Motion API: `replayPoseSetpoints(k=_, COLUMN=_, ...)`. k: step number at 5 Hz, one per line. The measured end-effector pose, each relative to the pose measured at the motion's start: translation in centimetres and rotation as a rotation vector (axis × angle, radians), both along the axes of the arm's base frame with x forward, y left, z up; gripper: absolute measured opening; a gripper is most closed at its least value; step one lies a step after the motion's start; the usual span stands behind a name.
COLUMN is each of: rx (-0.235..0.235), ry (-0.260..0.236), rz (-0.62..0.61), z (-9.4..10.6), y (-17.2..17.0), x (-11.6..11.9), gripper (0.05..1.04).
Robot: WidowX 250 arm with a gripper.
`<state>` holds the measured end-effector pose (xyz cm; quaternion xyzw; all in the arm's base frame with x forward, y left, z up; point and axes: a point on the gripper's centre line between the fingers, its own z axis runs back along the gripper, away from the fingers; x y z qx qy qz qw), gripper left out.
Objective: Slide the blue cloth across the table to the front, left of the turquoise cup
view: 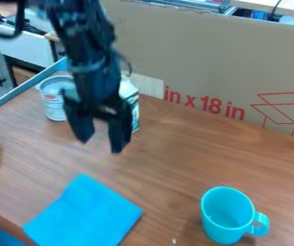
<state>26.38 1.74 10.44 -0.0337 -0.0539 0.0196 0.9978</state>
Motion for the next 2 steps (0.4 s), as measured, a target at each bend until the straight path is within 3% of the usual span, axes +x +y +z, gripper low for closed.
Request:
replayPoseSetpoints(k=1, rx=-0.001, ry=0.073, rz=-0.048, z=2.3, y=-0.7, x=-1.7, gripper=1.0)
replayPoseSetpoints(k=2, rx=0.052, ry=0.163, rz=-0.094, z=2.7, y=-1.5, x=-3.1, gripper=1.0)
